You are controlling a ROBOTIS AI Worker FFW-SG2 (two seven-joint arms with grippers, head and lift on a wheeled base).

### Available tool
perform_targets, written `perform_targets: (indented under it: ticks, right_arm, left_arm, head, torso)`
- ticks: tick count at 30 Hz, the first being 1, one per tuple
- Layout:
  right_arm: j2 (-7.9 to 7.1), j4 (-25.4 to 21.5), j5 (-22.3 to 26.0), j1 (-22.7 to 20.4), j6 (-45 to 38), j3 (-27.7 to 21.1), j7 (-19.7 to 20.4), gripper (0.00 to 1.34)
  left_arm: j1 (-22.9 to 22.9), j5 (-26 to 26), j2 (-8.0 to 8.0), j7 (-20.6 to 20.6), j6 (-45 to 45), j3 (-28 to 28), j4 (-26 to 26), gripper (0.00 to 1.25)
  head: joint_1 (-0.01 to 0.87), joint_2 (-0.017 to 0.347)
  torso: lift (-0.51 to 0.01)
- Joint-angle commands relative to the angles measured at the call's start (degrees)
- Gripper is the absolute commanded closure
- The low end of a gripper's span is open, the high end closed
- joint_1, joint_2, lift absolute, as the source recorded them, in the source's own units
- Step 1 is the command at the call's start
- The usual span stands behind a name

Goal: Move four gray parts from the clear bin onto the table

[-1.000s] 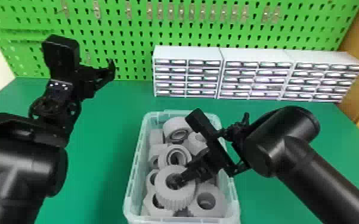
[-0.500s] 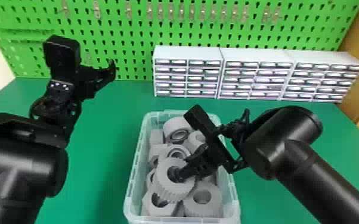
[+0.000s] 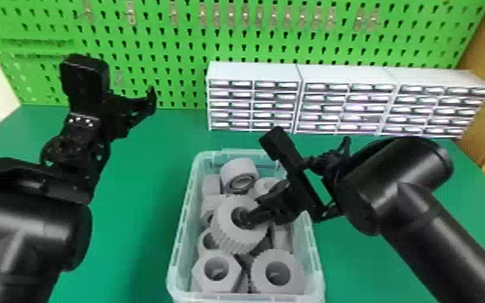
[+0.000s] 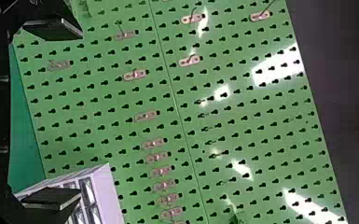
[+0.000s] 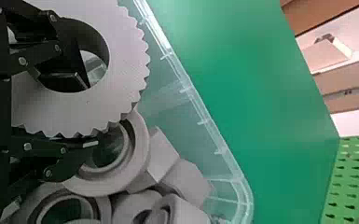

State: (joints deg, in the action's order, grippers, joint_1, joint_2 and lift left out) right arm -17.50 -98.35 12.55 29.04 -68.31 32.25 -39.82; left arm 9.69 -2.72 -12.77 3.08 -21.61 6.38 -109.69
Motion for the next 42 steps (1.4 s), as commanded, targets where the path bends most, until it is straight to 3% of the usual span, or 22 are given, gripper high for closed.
perform_targets:
  ticks: [1,17,26,42]
  right_arm:
    - [0.63,-0.9,-0.9,-1.0,-0.2,-2.3,0.0,1.05]
    - [3.71,-7.6,-15.4,-5.5,-4.0,-15.0,0.0,1.05]
    - [4.41,-11.0,-21.2,-8.7,-6.7,-20.5,0.0,1.05]
    - [5.29,-13.3,-34.0,-13.0,-12.4,-23.6,0.0,1.05]
  left_arm:
    - [-0.3,0.1,0.03,0.0,-0.1,-0.1,0.0,0.10]
    - [-1.3,1.2,0.03,0.0,-0.8,-1.0,-0.6,0.10]
    - [-1.7,1.7,0.03,0.0,-1.2,-1.3,-1.1,0.10]
    - [-1.9,3.3,0.29,0.0,-1.7,-1.0,-1.2,0.10]
  head:
    - [0.686,0.026]
    - [0.686,0.026]
    - [0.686,0.026]
    - [0.686,0.026]
  torso:
    - [-0.050]
    - [-0.050]
    - [-0.050]
    - [-0.050]
